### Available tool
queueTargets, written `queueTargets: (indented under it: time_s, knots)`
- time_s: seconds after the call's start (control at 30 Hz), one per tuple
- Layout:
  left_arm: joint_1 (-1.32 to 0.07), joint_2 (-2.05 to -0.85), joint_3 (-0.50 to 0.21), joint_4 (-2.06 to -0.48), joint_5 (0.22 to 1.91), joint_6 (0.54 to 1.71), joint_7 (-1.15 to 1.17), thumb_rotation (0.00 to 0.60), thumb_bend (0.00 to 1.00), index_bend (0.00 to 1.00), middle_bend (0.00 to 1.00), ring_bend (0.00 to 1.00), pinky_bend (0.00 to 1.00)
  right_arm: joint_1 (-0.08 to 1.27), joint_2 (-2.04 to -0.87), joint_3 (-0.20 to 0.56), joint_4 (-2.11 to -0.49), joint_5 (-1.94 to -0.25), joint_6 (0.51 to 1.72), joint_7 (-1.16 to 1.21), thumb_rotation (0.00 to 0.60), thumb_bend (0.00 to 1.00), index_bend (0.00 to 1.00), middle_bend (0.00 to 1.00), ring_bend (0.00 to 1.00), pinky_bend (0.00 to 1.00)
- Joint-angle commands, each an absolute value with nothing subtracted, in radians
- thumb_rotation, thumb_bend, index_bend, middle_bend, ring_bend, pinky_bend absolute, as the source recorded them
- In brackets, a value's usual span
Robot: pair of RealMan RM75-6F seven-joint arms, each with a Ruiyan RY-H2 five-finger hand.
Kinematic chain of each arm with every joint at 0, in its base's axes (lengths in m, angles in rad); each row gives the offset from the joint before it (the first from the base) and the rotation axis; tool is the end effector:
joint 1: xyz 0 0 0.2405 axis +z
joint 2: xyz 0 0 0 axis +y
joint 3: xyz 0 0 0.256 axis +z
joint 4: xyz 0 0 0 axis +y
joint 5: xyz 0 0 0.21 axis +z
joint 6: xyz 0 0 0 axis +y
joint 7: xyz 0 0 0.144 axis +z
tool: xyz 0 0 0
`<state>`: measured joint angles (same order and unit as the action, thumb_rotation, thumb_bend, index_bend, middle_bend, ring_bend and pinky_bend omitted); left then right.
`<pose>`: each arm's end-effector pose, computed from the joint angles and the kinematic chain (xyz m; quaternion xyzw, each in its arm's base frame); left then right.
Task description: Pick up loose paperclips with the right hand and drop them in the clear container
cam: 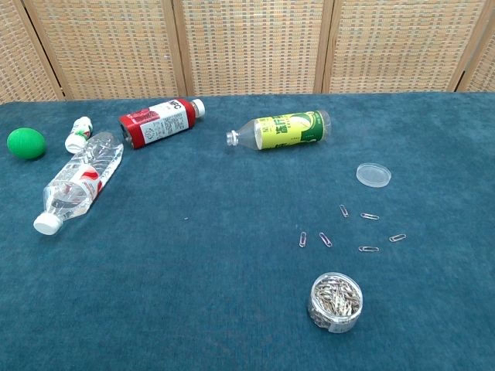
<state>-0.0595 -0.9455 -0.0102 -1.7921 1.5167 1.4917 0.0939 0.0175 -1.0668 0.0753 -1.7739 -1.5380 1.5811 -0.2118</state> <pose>-0.2917 0.1632 0.1910 -0.6178 -0.3741 -0.3491 0.5971 -0.2821 -0.1639 0.1764 0.5880 -0.3340 0.3802 0.6310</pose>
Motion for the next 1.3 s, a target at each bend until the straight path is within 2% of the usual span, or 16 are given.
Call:
queueTargets:
  time_s: [0.03,0.13,0.3,0.53,0.87,1.1,1.3]
  knots:
    - [-0.059,-0.946,-0.010,-1.792,1.516,1.492,0.094,0.600,0.00,0.00,0.00,0.00,0.00,0.019,-1.067,0.074,-1.773,-1.539,1.577,-0.213,0.600,0.00,0.00,0.00,0.00,0.00]
    - [-0.059,-0.948,-0.010,-1.793,1.518,1.493,0.099,0.600,0.00,0.00,0.00,0.00,0.00,0.030,-1.070,0.069,-1.768,-1.548,1.557,-0.198,0.600,0.00,0.03,0.00,0.00,0.00]
    - [-0.061,-0.962,-0.011,-1.792,1.519,1.492,0.129,0.600,0.00,0.00,0.00,0.00,0.00,0.109,-1.078,0.075,-1.713,-1.580,1.451,-0.138,0.600,0.00,0.15,0.00,0.00,0.00]
    - [-0.071,-0.980,-0.019,-1.795,1.486,1.468,0.172,0.600,0.00,0.00,0.00,0.00,0.00,0.282,-1.100,0.079,-1.682,-1.594,1.193,-0.052,0.600,0.01,0.28,0.00,0.00,0.00]
    - [-0.088,-1.004,-0.025,-1.783,1.447,1.433,0.213,0.600,0.00,0.00,0.00,0.00,0.00,0.436,-1.272,0.102,-1.507,-1.584,1.036,-0.048,0.600,0.13,0.39,0.00,0.00,0.00]
    - [-0.092,-1.011,-0.027,-1.781,1.435,1.424,0.224,0.600,0.00,0.00,0.00,0.00,0.00,0.492,-1.327,0.100,-1.444,-1.536,0.952,-0.074,0.600,0.32,0.42,0.00,0.00,0.00]
    - [-0.093,-1.013,-0.024,-1.782,1.436,1.424,0.226,0.600,0.00,0.00,0.00,0.00,0.00,0.524,-1.382,0.089,-1.408,-1.505,0.913,-0.089,0.600,0.35,0.43,0.00,0.00,0.00]
